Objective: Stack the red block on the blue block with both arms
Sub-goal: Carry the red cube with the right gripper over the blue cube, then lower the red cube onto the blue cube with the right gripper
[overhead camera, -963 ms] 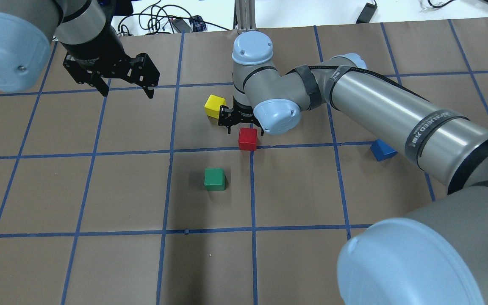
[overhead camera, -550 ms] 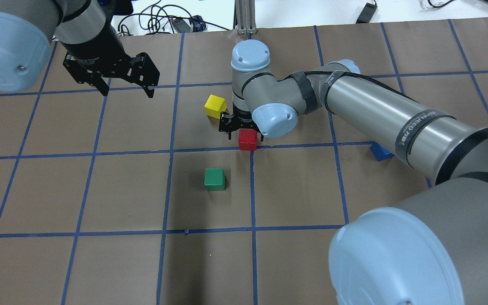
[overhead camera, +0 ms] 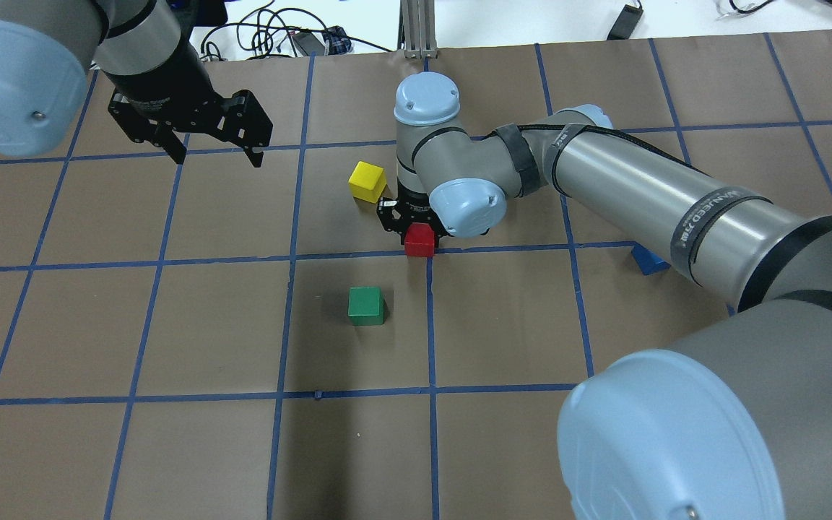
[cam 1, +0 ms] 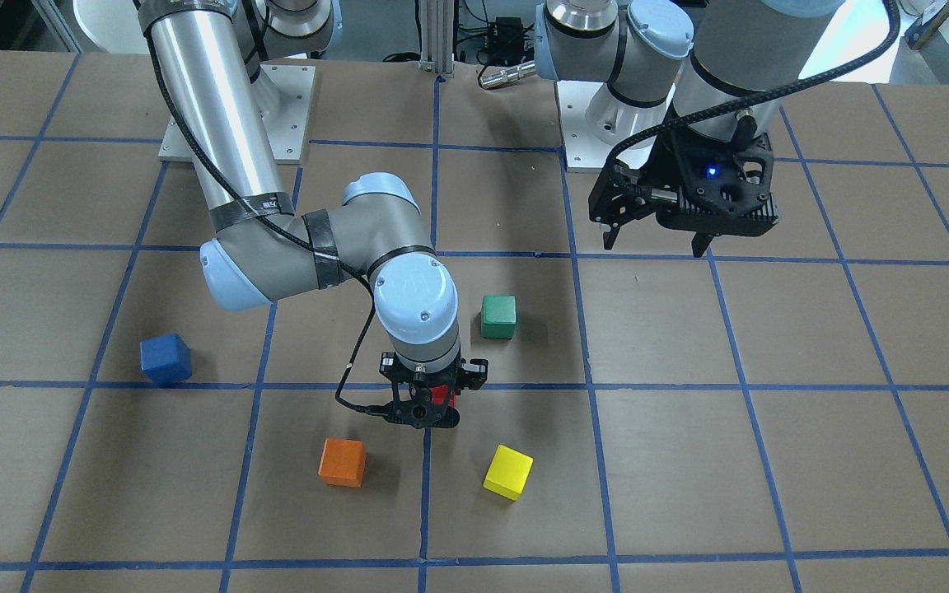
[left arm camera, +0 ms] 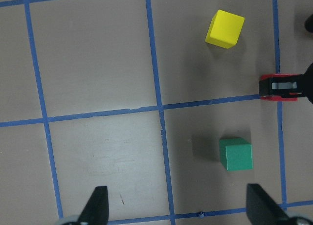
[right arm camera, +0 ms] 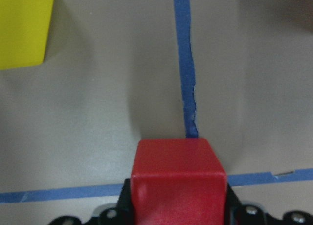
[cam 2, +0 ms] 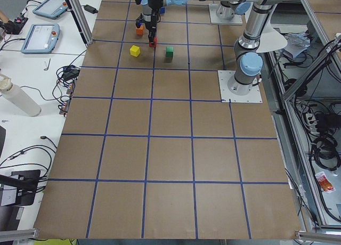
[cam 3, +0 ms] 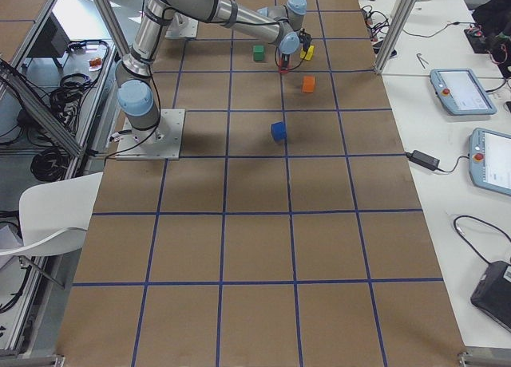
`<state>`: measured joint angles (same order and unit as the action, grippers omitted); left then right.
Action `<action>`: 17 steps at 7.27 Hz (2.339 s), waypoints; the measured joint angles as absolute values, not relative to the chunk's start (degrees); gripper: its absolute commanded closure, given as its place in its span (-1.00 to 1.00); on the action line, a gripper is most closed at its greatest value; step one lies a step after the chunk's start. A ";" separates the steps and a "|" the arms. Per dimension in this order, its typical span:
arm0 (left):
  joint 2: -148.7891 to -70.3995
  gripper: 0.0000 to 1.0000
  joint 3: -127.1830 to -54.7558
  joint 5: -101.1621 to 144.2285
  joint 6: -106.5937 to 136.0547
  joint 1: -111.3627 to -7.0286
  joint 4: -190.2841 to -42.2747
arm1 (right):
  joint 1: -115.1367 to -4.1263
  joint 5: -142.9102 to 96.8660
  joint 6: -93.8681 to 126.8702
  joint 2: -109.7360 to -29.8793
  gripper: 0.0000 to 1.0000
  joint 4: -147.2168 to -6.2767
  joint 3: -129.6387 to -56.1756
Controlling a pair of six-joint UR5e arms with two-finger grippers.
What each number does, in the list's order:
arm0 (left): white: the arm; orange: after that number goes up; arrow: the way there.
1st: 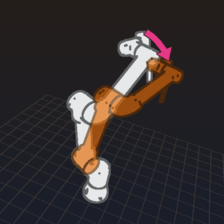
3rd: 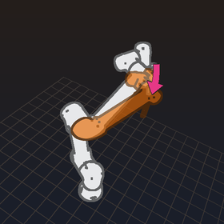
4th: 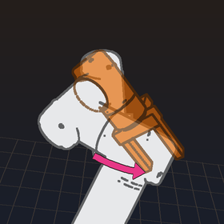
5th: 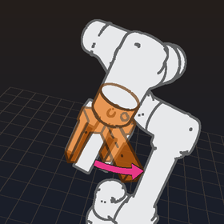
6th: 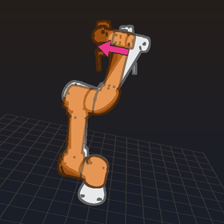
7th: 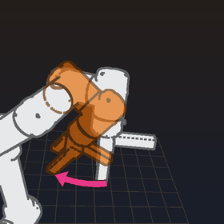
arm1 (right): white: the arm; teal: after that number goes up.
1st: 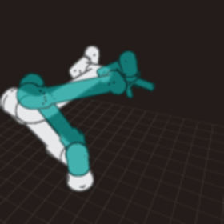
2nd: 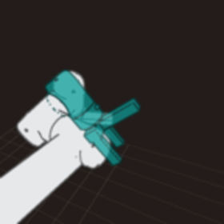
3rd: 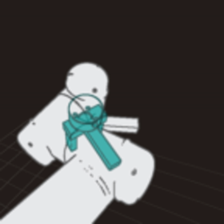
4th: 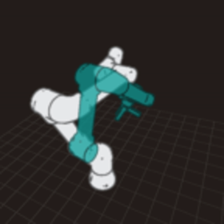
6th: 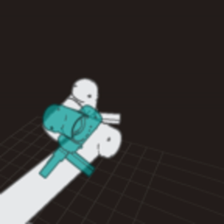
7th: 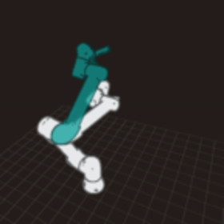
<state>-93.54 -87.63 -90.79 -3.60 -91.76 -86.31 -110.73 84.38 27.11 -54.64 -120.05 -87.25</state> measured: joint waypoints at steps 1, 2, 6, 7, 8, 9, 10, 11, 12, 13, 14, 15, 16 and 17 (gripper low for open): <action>-93.55 -1.00 -87.63 -90.77 -3.63 -91.76 -86.31 | -110.53 84.60 27.15 -55.56 1.00 -119.35 -87.05; -93.54 -1.00 -87.63 -90.75 -3.64 -91.76 -86.31 | -110.00 84.77 27.04 -57.63 1.00 -117.60 -86.83; -93.66 -1.00 -87.67 -90.81 -3.58 -91.93 -86.31 | -100.63 85.39 16.48 -70.48 1.00 -103.39 -88.11; -93.68 -1.00 -87.70 -90.80 -3.53 -91.97 -86.31 | -97.43 85.96 10.71 -73.13 1.00 -101.62 -89.68; -93.69 -1.00 -87.70 -90.79 -3.47 -92.00 -86.31 | -94.29 87.20 4.40 -75.55 1.00 -101.04 -92.28; -93.71 -1.00 -87.66 -90.77 -3.44 -92.01 -86.31 | -91.03 88.17 -1.59 -77.48 1.00 -101.25 -95.22; -93.73 -1.00 -87.64 -90.74 -3.43 -92.02 -86.31 | -87.76 88.51 -7.09 -78.80 1.00 -101.66 -97.79; -93.73 -1.00 -87.63 -90.73 -3.43 -92.02 -86.31 | -84.91 88.65 -12.41 -79.53 1.00 -102.28 -99.67; -93.73 -1.00 -87.63 -90.75 -3.43 -92.02 -86.31 | -82.76 88.72 -16.79 -79.81 1.00 -103.50 -101.05; -93.73 -1.00 -87.63 -90.73 -3.43 -92.02 -86.31 | -81.07 88.75 -20.29 -79.86 1.00 -105.69 -102.59; -93.74 -1.00 -87.63 -90.69 -3.43 -92.02 -86.31 | -79.40 88.75 -23.97 -79.86 1.00 -109.68 -104.80; -93.74 -1.00 -87.63 -90.69 -3.43 -92.02 -86.31 | -78.07 88.75 -27.51 -79.79 1.00 -114.37 -107.12; -93.73 -1.00 -87.63 -90.70 -3.43 -92.02 -86.31 | -77.25 88.77 -29.95 -79.64 1.00 -117.67 -108.70; -93.73 -1.00 -87.63 -90.68 -3.43 -92.02 -86.31 | -76.87 88.75 -31.04 -79.43 1.00 -119.10 -109.41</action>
<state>-93.73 -87.63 -90.68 -3.43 -92.02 -86.31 -76.87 88.75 -31.04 -79.43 -119.10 -109.41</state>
